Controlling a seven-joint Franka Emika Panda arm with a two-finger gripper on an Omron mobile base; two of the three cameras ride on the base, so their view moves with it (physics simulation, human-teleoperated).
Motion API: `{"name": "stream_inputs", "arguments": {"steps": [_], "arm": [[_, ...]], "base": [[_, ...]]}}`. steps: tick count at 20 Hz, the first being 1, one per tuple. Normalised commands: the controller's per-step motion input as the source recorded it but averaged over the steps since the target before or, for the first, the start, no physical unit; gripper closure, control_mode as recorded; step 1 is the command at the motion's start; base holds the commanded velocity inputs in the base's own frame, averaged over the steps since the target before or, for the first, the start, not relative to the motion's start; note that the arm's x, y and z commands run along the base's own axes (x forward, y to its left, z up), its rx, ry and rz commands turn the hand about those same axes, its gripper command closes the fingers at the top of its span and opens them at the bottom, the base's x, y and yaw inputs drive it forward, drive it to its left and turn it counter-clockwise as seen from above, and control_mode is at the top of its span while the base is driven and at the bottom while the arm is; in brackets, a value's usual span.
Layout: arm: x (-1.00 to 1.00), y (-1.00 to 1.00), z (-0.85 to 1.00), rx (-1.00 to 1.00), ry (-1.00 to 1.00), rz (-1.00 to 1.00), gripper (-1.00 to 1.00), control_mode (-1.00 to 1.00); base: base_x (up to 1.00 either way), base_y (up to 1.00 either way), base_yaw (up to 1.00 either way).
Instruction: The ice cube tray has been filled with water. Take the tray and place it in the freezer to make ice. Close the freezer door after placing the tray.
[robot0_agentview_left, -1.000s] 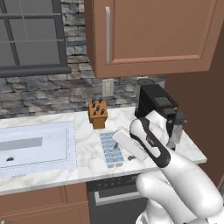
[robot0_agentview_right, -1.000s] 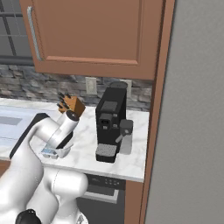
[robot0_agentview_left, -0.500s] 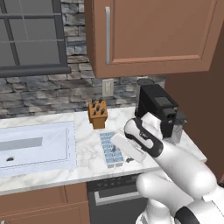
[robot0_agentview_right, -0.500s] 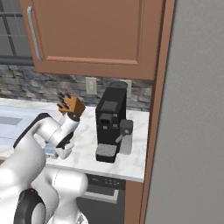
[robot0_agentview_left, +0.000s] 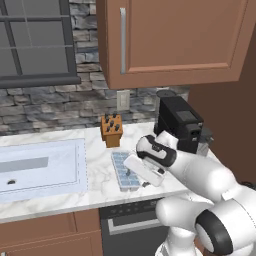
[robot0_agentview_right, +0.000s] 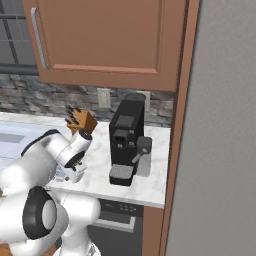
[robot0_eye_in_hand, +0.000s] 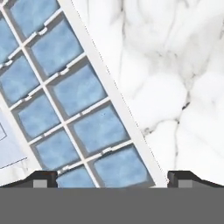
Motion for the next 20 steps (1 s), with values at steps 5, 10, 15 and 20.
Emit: {"name": "stream_inputs", "arguments": {"steps": [5, 10, 15, 20], "arm": [[0.00, -0.05, -0.56, 0.00, 0.00, 0.00, -1.00, -1.00], [0.00, -0.03, -0.46, 0.00, -0.04, 0.00, -1.00, -1.00], [0.00, 0.01, -0.04, -0.01, -0.20, 0.01, -1.00, -1.00], [0.00, 0.20, -0.01, -0.07, -0.26, 0.00, -1.00, -1.00]], "base": [[0.00, 0.00, 0.00], [0.00, 0.00, 0.00], [0.00, 0.00, 0.00], [0.00, 0.00, 0.00]]}}
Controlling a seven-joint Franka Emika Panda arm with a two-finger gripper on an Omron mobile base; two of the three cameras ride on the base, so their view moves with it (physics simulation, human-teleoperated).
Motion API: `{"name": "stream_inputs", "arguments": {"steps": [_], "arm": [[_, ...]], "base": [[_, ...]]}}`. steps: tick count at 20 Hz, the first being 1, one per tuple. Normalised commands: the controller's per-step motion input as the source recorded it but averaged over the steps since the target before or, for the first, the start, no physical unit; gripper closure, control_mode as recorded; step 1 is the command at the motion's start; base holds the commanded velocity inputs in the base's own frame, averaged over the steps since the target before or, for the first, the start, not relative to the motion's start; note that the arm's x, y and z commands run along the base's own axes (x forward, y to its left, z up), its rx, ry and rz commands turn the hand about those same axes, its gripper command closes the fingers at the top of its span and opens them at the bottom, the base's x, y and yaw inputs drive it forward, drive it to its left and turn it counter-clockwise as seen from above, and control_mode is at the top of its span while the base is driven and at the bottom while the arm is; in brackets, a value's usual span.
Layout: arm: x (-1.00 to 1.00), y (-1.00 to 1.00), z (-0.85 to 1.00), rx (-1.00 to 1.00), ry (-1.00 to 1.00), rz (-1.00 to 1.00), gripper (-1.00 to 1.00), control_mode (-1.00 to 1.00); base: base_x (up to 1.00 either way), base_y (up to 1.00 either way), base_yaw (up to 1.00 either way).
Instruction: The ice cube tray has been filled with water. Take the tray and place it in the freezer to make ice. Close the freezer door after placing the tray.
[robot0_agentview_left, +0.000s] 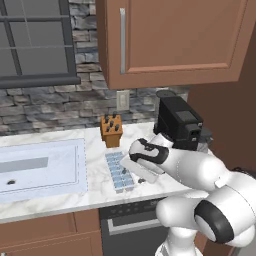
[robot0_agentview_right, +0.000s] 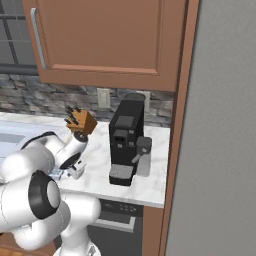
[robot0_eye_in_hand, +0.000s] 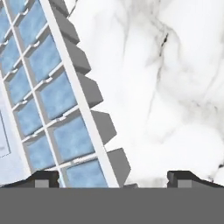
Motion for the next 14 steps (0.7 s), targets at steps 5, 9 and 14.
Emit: {"name": "stream_inputs", "arguments": {"steps": [5, 9, 14], "arm": [[0.00, 0.43, -0.16, -0.09, -0.20, 0.01, -1.00, -1.00], [0.00, 0.43, -0.39, -0.04, -0.04, 0.03, -1.00, -1.00], [0.04, 0.36, -0.36, 0.00, 0.00, 0.03, 1.00, -1.00]], "base": [[0.00, 0.00, 0.00], [0.00, 0.00, 0.00], [0.00, 0.00, 0.00]]}}
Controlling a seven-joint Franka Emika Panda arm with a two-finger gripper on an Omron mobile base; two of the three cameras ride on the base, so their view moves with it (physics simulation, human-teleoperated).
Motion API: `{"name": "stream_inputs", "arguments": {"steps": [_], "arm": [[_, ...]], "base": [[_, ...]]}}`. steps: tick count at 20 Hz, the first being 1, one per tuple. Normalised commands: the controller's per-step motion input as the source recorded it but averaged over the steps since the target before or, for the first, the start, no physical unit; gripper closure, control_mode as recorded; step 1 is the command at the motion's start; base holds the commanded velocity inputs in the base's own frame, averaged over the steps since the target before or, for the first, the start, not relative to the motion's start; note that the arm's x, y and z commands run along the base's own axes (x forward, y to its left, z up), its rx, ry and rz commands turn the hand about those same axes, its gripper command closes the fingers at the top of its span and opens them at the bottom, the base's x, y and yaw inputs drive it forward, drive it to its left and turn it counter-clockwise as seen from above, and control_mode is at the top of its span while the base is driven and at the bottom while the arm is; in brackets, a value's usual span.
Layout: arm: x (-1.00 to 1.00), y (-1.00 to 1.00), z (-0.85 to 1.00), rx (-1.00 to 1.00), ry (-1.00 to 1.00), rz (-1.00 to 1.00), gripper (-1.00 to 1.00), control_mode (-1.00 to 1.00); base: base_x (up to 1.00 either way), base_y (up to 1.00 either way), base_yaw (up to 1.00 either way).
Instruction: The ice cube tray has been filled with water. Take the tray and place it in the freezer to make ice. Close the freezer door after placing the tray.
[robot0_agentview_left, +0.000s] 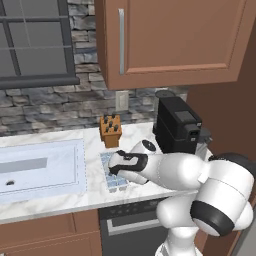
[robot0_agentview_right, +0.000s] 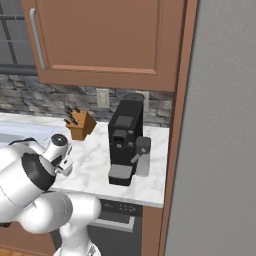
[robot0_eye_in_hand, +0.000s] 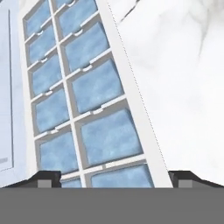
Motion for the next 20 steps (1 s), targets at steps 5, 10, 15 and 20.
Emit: {"name": "stream_inputs", "arguments": {"steps": [5, 10, 15, 20], "arm": [[0.01, 0.06, 0.00, 0.00, 0.00, 0.00, 1.00, -1.00], [-0.04, 0.00, 0.01, 0.00, 0.00, 0.00, 1.00, -1.00], [-0.07, 0.00, 0.30, 0.00, -0.04, 0.04, 1.00, -1.00], [-0.28, 0.00, 0.44, 0.00, -0.03, 0.07, 1.00, -1.00]], "base": [[0.00, 0.00, 0.00], [0.00, 0.00, 0.00], [0.00, 0.00, 0.00], [0.00, 0.00, 0.00]]}}
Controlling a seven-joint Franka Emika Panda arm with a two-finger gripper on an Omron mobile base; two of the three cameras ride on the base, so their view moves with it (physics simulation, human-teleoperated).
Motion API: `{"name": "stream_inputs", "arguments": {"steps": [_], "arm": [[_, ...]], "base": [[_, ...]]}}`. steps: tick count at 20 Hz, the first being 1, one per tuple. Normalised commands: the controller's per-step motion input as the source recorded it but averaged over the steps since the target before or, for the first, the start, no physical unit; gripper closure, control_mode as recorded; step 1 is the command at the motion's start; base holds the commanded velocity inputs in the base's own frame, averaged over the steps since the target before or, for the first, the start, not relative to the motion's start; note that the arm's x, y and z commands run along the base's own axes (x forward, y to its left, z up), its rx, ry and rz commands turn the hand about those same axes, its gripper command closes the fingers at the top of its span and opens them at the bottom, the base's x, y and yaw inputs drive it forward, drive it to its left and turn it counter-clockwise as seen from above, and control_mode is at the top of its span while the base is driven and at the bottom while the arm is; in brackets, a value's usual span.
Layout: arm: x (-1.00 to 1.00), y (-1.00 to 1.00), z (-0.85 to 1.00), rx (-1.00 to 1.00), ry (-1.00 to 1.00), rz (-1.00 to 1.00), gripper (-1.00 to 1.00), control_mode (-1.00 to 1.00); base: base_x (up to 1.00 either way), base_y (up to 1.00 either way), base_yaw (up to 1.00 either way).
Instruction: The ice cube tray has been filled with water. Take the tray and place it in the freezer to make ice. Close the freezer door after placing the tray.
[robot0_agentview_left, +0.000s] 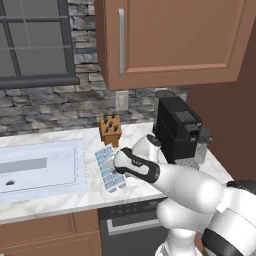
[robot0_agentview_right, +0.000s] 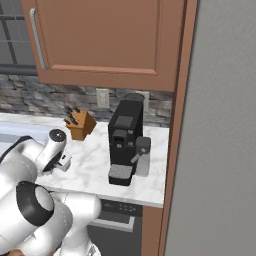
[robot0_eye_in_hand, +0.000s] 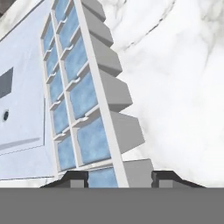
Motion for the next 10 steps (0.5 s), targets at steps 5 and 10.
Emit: {"name": "stream_inputs", "arguments": {"steps": [5, 10], "arm": [[-0.28, -0.01, 0.42, 0.00, 0.00, 0.04, 1.00, -1.00], [-0.24, -0.16, 0.58, 0.07, 0.00, 0.02, 1.00, -1.00]], "base": [[0.00, 0.00, 0.00], [0.00, 0.00, 0.00]]}}
